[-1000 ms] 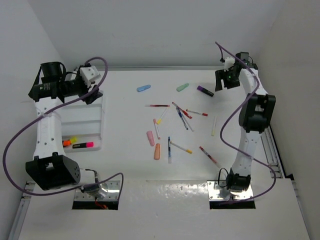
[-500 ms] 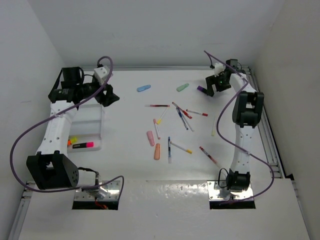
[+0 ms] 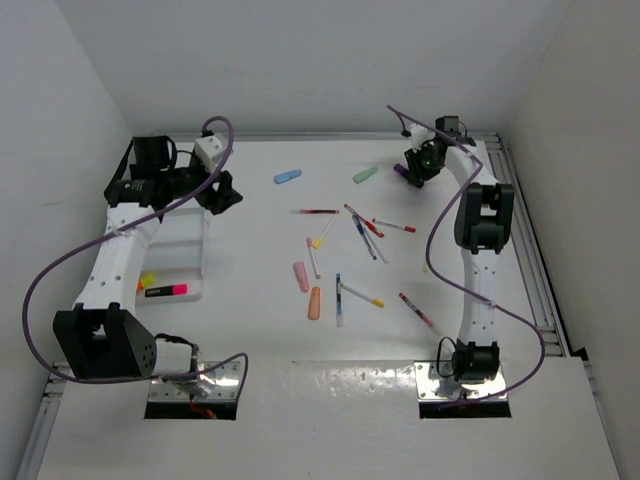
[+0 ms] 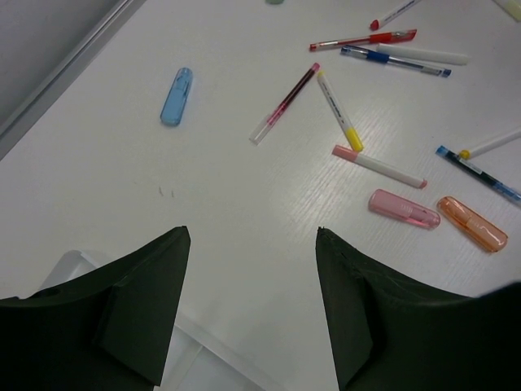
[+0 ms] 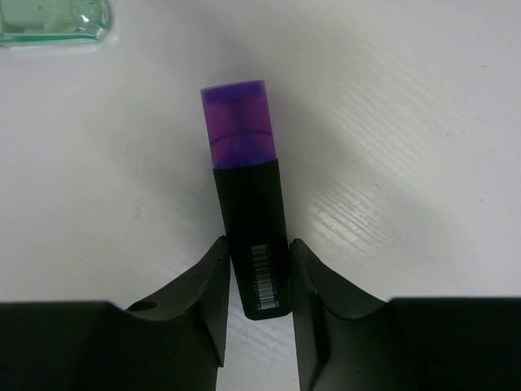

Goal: Sort the stationery into containers
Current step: Grab a piece of stationery with the right arm

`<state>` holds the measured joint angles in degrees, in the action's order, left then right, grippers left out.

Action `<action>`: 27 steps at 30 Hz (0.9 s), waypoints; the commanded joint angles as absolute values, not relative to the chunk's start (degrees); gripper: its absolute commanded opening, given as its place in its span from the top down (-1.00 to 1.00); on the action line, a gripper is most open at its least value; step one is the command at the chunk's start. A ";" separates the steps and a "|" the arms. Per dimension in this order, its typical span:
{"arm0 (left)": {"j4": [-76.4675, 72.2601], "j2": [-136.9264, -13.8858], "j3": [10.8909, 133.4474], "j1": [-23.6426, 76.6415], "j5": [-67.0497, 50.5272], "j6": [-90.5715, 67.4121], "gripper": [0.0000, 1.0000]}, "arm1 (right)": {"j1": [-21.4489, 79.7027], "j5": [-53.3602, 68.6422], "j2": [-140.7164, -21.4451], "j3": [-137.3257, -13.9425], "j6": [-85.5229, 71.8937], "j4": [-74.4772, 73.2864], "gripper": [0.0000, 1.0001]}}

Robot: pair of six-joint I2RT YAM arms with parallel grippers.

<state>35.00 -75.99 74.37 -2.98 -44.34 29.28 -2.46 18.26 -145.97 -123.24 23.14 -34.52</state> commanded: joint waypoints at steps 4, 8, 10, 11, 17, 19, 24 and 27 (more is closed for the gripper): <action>33.66 -72.08 73.92 -0.62 -44.21 28.13 -0.38 | -1.50 18.81 -144.94 -121.04 28.47 -43.14 0.56; 32.87 -69.35 70.42 -0.62 -44.56 25.58 -0.36 | -1.23 18.28 -141.16 -116.64 29.09 -45.26 0.72; 30.77 -66.82 67.78 2.01 -45.00 23.48 -0.35 | -0.88 18.46 -139.41 -115.41 29.27 -47.27 0.89; 29.80 -65.84 64.98 2.54 -45.00 22.07 -0.35 | -0.88 18.54 -138.79 -115.05 29.01 -47.72 0.95; 17.51 -59.95 54.69 5.01 -42.28 4.86 -0.26 | -0.88 23.45 -130.19 -109.26 20.33 -48.17 1.00; 12.41 -57.85 49.76 5.27 -42.10 -3.32 -0.24 | -0.79 27.83 -127.19 -106.88 16.98 -47.55 1.00; 2.82 -56.68 47.46 7.99 -38.06 -15.18 -0.27 | 1.47 37.60 -115.95 -99.17 3.27 -42.92 1.00; 0.97 -60.28 51.32 8.88 -37.53 -22.21 -0.28 | 4.12 41.48 -108.83 -92.48 -5.60 -36.60 1.00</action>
